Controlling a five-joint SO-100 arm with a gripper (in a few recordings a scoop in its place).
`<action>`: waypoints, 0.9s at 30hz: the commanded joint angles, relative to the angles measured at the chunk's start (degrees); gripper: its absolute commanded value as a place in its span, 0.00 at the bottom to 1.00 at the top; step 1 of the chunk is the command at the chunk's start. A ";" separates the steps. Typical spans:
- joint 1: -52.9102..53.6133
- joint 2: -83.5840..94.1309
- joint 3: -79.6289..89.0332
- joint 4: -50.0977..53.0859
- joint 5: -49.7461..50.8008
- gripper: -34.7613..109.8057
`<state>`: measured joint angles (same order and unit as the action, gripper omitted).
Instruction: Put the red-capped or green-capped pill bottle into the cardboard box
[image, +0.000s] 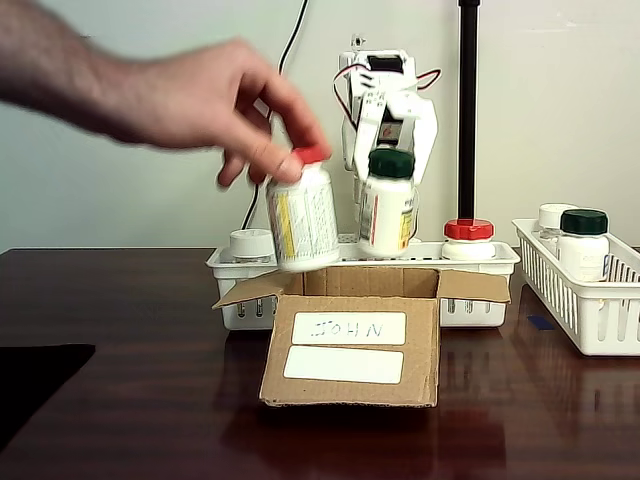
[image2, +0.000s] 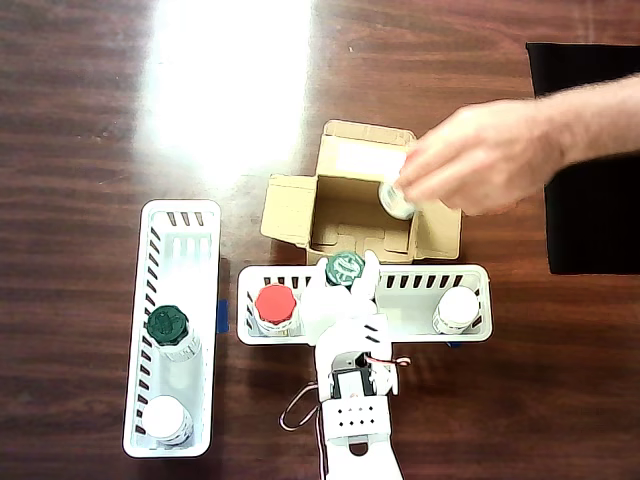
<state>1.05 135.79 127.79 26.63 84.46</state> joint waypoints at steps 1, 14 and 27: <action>0.09 -2.11 -12.22 0.70 0.18 0.25; 1.93 -15.12 -26.98 0.09 -0.35 0.25; 5.54 -30.85 -34.54 -10.72 -1.32 0.25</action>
<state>5.10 105.91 98.88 21.88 83.58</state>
